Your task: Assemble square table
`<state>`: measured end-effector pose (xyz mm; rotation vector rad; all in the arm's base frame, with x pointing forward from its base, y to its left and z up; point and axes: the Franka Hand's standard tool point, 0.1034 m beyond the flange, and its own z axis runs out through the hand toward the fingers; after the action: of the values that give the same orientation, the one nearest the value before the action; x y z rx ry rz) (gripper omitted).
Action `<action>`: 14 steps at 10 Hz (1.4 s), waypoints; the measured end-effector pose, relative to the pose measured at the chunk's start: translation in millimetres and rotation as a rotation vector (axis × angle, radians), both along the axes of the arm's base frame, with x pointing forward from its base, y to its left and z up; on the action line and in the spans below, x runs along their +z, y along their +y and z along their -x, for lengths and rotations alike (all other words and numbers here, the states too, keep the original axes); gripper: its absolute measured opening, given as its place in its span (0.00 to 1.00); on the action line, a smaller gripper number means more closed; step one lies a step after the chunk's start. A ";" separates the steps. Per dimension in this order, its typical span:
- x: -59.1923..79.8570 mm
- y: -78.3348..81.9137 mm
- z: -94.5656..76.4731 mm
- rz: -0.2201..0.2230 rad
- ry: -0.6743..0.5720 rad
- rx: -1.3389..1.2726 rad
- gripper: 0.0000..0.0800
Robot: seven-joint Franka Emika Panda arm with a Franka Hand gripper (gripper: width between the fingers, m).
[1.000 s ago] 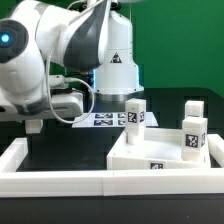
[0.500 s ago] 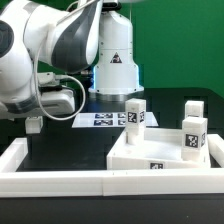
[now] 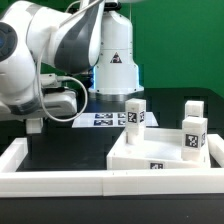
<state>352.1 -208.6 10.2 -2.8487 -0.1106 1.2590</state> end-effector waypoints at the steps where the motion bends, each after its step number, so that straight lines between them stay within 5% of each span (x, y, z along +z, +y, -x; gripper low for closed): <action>1: 0.0 7.0 -3.6 0.003 -0.002 0.014 0.36; 7: 1.1 13.2 -6.6 0.002 0.000 0.028 0.36; 11: 44.2 28.1 -22.4 -0.035 -0.049 0.004 0.36; 14: 36.4 24.6 -30.1 -0.038 -0.179 0.014 0.36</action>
Offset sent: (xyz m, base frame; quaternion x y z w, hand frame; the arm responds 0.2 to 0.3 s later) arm 0.0000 0.0000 0.0000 0.0000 0.0000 0.0000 1.0000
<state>382.2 -184.0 46.6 -2.9273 -0.1557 0.9907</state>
